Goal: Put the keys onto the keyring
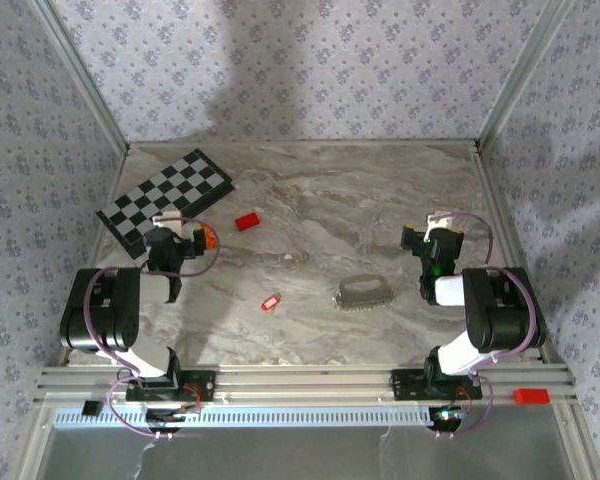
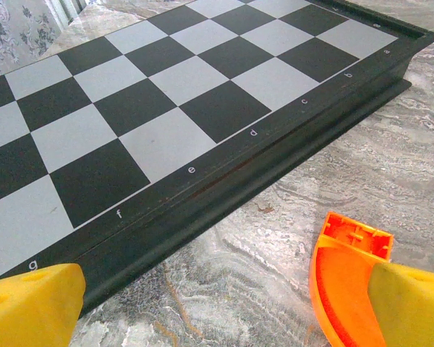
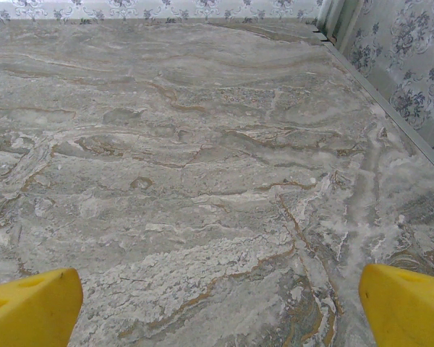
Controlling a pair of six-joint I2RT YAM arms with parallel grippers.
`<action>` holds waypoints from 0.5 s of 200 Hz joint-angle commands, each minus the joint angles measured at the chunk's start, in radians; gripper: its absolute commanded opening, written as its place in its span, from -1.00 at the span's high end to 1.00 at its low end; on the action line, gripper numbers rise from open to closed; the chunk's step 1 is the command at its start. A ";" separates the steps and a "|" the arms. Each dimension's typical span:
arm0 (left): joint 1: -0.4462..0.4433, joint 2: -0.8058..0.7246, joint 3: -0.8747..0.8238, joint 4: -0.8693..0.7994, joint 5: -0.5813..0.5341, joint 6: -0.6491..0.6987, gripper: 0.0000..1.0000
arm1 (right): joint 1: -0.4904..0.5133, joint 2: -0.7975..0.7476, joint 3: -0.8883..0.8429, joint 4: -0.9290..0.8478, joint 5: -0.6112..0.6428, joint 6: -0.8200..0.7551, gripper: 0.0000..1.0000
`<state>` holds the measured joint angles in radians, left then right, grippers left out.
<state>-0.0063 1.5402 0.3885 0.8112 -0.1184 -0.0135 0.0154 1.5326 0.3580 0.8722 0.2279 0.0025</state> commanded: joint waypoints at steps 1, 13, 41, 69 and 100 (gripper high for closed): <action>0.006 -0.003 0.023 0.006 0.020 -0.017 -0.99 | -0.005 0.006 0.002 0.027 0.016 -0.001 -0.99; 0.006 -0.002 0.024 0.007 0.020 -0.017 -0.99 | -0.005 0.006 0.003 0.028 0.016 -0.001 -0.99; 0.006 -0.003 0.024 0.006 0.020 -0.017 -0.99 | -0.006 0.006 0.003 0.028 0.016 -0.001 -0.99; 0.006 -0.002 0.024 0.006 0.019 -0.017 -0.99 | -0.005 0.007 0.001 0.030 0.016 -0.001 -0.99; 0.006 -0.004 0.023 0.006 0.019 -0.017 -0.99 | -0.005 0.004 0.000 0.032 0.017 -0.001 -0.99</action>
<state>-0.0063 1.5402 0.3885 0.8112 -0.1184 -0.0132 0.0154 1.5326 0.3580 0.8722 0.2279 0.0025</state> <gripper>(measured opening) 0.997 0.996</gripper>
